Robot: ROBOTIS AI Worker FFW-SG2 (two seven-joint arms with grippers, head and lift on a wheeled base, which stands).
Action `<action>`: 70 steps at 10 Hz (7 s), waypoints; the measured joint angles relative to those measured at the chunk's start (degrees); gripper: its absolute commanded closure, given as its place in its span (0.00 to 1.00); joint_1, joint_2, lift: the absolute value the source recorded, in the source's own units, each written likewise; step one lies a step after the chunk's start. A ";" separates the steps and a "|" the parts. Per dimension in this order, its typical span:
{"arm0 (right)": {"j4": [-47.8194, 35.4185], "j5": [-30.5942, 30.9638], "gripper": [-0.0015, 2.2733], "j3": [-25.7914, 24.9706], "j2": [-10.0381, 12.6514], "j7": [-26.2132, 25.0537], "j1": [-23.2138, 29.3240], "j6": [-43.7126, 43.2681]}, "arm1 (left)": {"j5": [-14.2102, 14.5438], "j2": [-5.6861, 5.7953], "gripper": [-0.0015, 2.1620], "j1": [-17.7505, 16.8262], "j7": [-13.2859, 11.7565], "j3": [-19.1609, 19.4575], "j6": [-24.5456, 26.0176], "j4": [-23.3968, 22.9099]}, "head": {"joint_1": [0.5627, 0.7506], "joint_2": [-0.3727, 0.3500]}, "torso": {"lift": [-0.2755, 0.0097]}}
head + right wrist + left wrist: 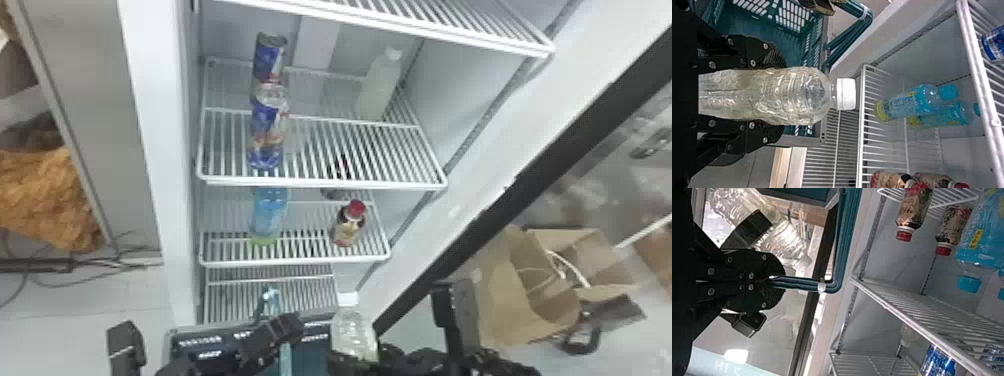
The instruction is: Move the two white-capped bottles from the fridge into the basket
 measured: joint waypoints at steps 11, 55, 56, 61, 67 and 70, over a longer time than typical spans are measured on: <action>0.64 0.71 0.23 1.33 0.09 0.21 -1.02 -3.38 | 0.21 -0.08 0.54 0.01 -0.08 0.17 -0.33 0.00 | 0.70 0.03 | 0.97; 65.76 12.12 0.03 6.72 3.41 -14.94 -52.85 -73.25 | 0.66 0.02 0.54 -0.11 0.09 -0.29 -0.53 0.00 | 0.70 0.03 | 0.97; 66.91 12.23 0.03 6.72 3.38 -14.95 -53.91 -73.26 | 0.65 0.01 0.54 -0.17 0.09 -0.28 -0.62 0.00 | 0.70 0.03 | 0.97; 71.51 12.43 0.03 7.69 3.06 -15.60 -58.05 -73.62 | 0.65 0.01 0.54 -0.56 0.18 -0.40 -0.66 0.00 | 0.70 0.03 | 0.97; 74.97 12.48 0.12 8.49 2.89 -16.06 -60.58 -72.46 | 0.65 0.05 0.54 -0.70 0.27 -0.54 -0.66 0.00 | 0.70 0.03 | 0.97; 75.22 12.13 0.27 8.59 2.70 -16.04 -60.99 -70.75 | 0.68 0.17 0.54 -0.84 0.35 -0.74 -0.66 0.08 | 0.70 0.03 | 0.97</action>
